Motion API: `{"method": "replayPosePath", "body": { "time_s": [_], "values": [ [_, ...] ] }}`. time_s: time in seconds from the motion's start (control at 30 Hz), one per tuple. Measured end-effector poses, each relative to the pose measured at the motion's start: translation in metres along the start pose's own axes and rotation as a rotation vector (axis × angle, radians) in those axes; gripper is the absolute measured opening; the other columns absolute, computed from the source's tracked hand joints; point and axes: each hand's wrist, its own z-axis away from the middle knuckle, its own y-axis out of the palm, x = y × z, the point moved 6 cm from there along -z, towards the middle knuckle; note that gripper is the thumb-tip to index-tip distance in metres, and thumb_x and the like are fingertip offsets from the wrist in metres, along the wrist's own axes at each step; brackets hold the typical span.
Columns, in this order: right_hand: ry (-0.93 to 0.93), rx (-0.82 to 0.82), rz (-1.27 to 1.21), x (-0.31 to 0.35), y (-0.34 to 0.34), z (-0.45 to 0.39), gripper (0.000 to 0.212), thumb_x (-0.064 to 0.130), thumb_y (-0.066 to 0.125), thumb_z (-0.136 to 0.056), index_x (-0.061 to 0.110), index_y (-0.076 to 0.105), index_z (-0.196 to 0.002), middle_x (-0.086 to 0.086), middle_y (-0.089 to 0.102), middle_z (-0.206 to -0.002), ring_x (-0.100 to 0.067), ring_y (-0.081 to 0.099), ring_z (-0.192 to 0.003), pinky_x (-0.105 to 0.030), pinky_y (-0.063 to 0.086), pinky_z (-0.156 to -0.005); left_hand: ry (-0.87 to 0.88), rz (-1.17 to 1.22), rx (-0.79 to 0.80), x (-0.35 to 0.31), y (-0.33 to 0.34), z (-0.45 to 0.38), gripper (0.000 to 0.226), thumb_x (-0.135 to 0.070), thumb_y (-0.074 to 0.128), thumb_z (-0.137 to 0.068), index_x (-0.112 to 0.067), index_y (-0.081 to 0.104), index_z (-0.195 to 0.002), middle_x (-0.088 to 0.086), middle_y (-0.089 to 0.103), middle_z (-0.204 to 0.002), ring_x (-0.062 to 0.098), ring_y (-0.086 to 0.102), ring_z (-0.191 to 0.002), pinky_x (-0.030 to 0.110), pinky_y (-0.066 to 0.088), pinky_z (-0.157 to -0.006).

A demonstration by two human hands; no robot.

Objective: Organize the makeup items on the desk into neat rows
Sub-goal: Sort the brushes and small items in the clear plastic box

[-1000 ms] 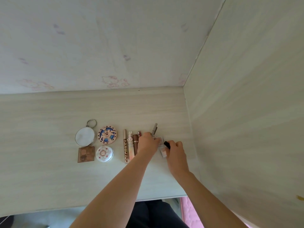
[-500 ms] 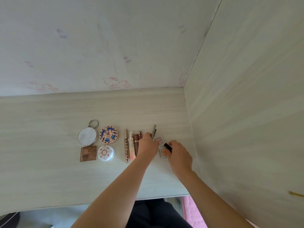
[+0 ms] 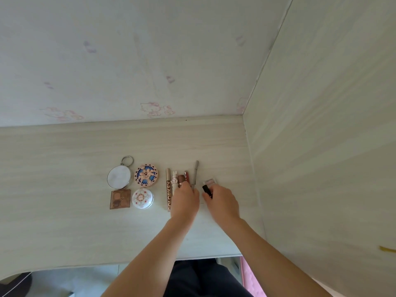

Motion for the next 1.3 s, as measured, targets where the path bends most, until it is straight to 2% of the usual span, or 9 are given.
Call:
{"method": "replayPosePath", "body": {
  "time_s": [0.1, 0.33, 0.5, 0.63, 0.83, 1.0, 1.07, 1.23, 1.3],
  "values": [
    [0.015, 0.028, 0.002, 0.004, 0.003, -0.003, 0.028, 0.041, 0.051, -0.094, 0.017, 0.060, -0.103, -0.003, 0.067, -0.093, -0.024, 0.063, -0.083, -0.028, 0.044, -0.060, 0.000, -0.055, -0.004, 0.003, 0.000, 0.003, 0.022, -0.027, 0.044, -0.094, -0.008, 0.054, -0.087, 0.011, 0.062, -0.083, 0.032, 0.062, -0.078, 0.033, 0.046, -0.062],
    [0.035, 0.056, -0.093, 0.001, 0.002, -0.006, 0.022, 0.034, 0.057, -0.093, 0.014, 0.063, -0.100, -0.004, 0.067, -0.082, -0.023, 0.063, -0.074, -0.033, 0.052, -0.065, 0.006, -0.068, 0.028, 0.009, 0.005, 0.002, 0.030, -0.039, 0.044, -0.088, -0.014, 0.053, -0.074, 0.007, 0.066, -0.075, 0.028, 0.068, -0.066, 0.040, 0.057, -0.065],
    [0.013, 0.052, -0.090, 0.000, 0.002, -0.002, 0.018, 0.026, 0.058, -0.093, 0.011, 0.057, -0.103, -0.008, 0.065, -0.087, -0.024, 0.062, -0.078, -0.033, 0.051, -0.067, 0.018, -0.251, 0.045, 0.015, 0.005, 0.011, 0.034, -0.042, 0.044, -0.088, -0.016, 0.062, -0.076, -0.002, 0.069, -0.074, 0.022, 0.065, -0.074, 0.034, 0.055, -0.070],
    [-0.047, 0.034, 0.003, 0.003, 0.002, 0.003, 0.016, 0.024, 0.057, -0.093, 0.012, 0.056, -0.104, -0.005, 0.065, -0.091, -0.022, 0.061, -0.081, -0.030, 0.047, -0.064, 0.025, -0.321, 0.089, 0.024, 0.016, 0.020, 0.032, -0.044, 0.042, -0.090, -0.018, 0.059, -0.082, 0.001, 0.070, -0.086, 0.022, 0.065, -0.079, 0.033, 0.053, -0.071],
    [-0.057, 0.022, 0.014, 0.005, 0.002, 0.005, 0.016, 0.025, 0.056, -0.094, 0.011, 0.057, -0.101, -0.005, 0.065, -0.092, -0.023, 0.061, -0.084, -0.031, 0.049, -0.067, 0.039, -0.376, 0.082, 0.030, 0.016, 0.024, 0.033, -0.049, 0.044, -0.090, -0.022, 0.057, -0.077, 0.005, 0.068, -0.098, 0.019, 0.064, -0.076, 0.033, 0.053, -0.070],
    [-0.073, 0.004, -0.015, 0.006, -0.001, 0.009, 0.014, 0.018, 0.052, -0.095, 0.008, 0.059, -0.102, -0.008, 0.065, -0.089, -0.020, 0.054, -0.073, -0.026, 0.040, -0.062, 0.055, -0.380, 0.083, 0.028, 0.012, 0.028, 0.033, -0.048, 0.045, -0.092, -0.021, 0.057, -0.078, 0.001, 0.062, -0.107, 0.020, 0.061, -0.073, 0.031, 0.048, -0.065],
    [-0.060, 0.006, -0.049, 0.004, -0.001, 0.011, 0.013, 0.018, 0.051, -0.094, 0.009, 0.060, -0.100, -0.008, 0.065, -0.087, -0.020, 0.055, -0.070, -0.027, 0.043, -0.061, 0.058, -0.379, 0.086, 0.029, 0.012, 0.030, 0.034, -0.047, 0.048, -0.091, -0.017, 0.063, -0.083, -0.001, 0.054, -0.113, 0.022, 0.058, -0.073, 0.032, 0.043, -0.063],
    [-0.060, 0.005, -0.082, 0.000, -0.006, 0.018, 0.011, 0.017, 0.052, -0.094, 0.012, 0.062, -0.097, -0.004, 0.067, -0.089, -0.016, 0.060, -0.072, -0.026, 0.049, -0.063, 0.070, -0.348, 0.082, 0.028, 0.003, 0.037, 0.030, -0.042, 0.047, -0.094, -0.016, 0.062, -0.092, 0.001, 0.059, -0.102, 0.022, 0.061, -0.081, 0.034, 0.051, -0.071],
    [-0.084, 0.009, -0.073, 0.000, -0.011, 0.021, 0.013, 0.016, 0.051, -0.094, 0.012, 0.062, -0.097, -0.003, 0.067, -0.090, -0.018, 0.061, -0.075, -0.032, 0.053, -0.068, 0.086, -0.323, 0.061, 0.026, -0.005, 0.040, 0.029, -0.040, 0.045, -0.095, -0.017, 0.062, -0.093, 0.000, 0.064, -0.094, 0.022, 0.062, -0.084, 0.033, 0.052, -0.074]
  ]
}}
